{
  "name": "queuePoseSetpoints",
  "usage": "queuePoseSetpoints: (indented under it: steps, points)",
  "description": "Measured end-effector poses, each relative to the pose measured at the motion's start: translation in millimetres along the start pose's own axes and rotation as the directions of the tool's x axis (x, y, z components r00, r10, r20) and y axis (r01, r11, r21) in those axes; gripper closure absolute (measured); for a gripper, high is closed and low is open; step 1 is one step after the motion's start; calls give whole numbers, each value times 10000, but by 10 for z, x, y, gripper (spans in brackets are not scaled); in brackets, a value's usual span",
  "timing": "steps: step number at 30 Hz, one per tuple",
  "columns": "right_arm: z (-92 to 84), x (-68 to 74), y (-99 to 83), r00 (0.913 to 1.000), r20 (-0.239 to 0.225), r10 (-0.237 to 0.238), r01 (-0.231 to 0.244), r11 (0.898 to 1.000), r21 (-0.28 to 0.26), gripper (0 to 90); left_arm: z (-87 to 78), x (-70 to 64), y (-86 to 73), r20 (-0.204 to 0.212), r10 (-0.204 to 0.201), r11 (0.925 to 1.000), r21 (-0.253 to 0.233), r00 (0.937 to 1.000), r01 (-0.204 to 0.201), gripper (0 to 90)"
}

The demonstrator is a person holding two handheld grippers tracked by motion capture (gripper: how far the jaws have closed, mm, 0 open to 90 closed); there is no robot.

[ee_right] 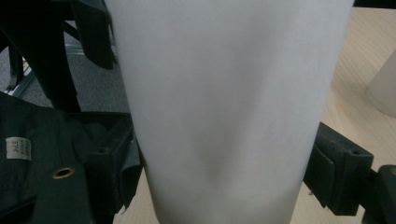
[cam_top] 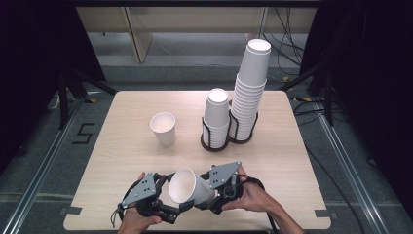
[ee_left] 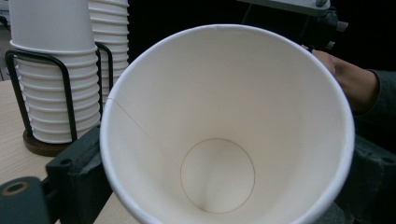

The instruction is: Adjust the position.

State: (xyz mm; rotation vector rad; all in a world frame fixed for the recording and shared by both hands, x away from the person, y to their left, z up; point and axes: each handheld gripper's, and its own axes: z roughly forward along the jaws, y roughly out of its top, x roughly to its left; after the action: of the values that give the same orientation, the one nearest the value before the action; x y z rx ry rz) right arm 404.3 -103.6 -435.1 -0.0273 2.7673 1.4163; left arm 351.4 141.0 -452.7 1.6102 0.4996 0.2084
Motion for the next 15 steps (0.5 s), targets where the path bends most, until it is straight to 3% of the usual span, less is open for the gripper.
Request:
queuePoseSetpoints:
  steps: [3, 5, 7, 15]
  points:
    - [25, 5, -4, 10000, -42, 50, -50, 10000, 7, 222, -1, -5, 2, -44, 134, 9999, -12, 9999, -134, 70]
    - [42, 9, -4, 10000, -59, 77, -77, 10000, -42, 222, 13, -11, -3, 57, 91, 9995, -294, 9999, -89, 70]
    - [60, 14, -2, 9999, -83, 106, -107, 9999, -71, 222, -7, -20, 9, -110, 256, 9996, -76, 9996, -257, 73]
    - [121, 19, -24, 9982, -290, 529, -538, 9981, -297, 216, -7, -39, 9, -127, 369, 9993, -54, 9992, -369, 114]
